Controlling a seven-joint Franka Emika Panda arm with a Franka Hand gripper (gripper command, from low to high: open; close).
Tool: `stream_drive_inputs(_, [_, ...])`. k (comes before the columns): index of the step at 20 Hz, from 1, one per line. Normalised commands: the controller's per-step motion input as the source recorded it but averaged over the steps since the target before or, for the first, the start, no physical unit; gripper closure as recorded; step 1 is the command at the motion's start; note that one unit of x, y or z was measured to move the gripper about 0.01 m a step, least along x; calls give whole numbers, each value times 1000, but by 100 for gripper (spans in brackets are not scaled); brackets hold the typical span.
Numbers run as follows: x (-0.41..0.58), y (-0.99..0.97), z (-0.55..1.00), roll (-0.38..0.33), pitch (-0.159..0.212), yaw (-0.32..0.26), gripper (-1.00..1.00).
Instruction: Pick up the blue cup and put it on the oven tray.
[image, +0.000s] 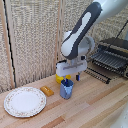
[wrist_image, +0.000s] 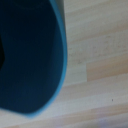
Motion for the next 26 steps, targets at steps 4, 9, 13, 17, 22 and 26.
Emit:
stream_drive_inputs(4, [51,-43,-194,-47,-29,99,-100])
stream_drive_inputs(9, [72,42,-71,-15,0,29,100])
stream_drive_inputs(13, [3,83,0,-20,1,0,100])
stream_drive_inputs(17, [51,15,0,0,0,0,100])
stream_drive_inputs(22, [37,0,-11,0,8,0,100])
stream_drive_inputs(26, [-16,0,-36,-10,13,-19,100])
